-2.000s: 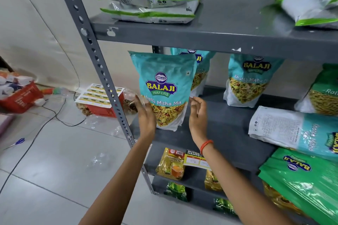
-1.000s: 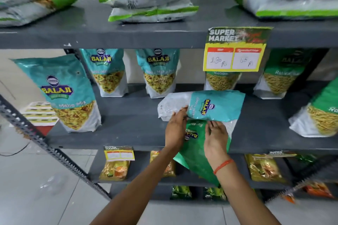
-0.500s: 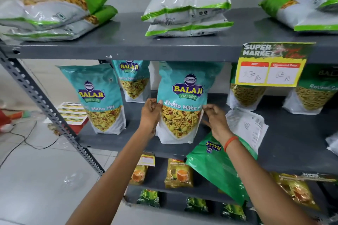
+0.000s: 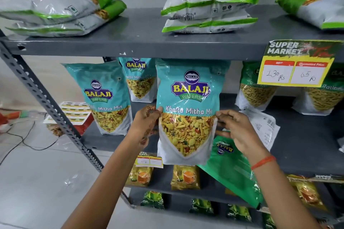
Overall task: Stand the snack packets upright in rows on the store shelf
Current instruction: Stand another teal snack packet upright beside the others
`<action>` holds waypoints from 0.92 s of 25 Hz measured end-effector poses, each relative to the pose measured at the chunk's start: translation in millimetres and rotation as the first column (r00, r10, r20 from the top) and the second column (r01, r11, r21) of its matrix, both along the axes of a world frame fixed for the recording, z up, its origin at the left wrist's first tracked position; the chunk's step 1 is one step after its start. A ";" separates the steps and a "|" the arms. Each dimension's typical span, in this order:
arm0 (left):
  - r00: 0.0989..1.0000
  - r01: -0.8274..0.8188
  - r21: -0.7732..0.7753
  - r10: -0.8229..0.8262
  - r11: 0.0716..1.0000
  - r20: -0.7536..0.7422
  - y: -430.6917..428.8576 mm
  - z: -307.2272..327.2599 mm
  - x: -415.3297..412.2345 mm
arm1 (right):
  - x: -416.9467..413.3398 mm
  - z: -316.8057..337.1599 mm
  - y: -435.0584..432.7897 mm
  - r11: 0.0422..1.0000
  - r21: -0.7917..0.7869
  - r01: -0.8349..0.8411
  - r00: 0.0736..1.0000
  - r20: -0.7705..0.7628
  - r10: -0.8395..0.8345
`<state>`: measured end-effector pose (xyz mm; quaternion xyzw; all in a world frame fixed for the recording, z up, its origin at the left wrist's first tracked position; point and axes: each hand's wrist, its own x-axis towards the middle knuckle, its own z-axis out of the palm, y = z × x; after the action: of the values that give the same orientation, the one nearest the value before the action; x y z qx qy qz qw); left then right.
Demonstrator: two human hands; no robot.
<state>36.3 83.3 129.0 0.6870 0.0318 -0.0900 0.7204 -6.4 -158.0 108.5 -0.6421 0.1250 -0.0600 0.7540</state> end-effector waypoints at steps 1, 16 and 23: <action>1.000 -0.015 -0.004 0.016 1.000 0.014 0.4 -3.8 4.8 | 4.1 -1.9 3.1 1.000 -0.015 0.002 1.000 0.020 -0.002; 0.963 -0.190 0.082 0.169 0.978 0.211 14.3 -78.0 66.2 | 68.9 -56.1 64.2 0.986 -0.128 0.104 0.991 0.094 -0.093; 0.551 -0.317 0.266 -0.052 0.910 0.833 -39.3 -61.0 6.6 | 40.5 -43.4 54.6 0.825 -0.413 0.386 0.874 0.449 -0.185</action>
<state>42.9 44.1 68.0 0.7713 -0.2387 0.3056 0.5047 34.1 -103.4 65.1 -0.7602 0.0496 -0.3307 0.5571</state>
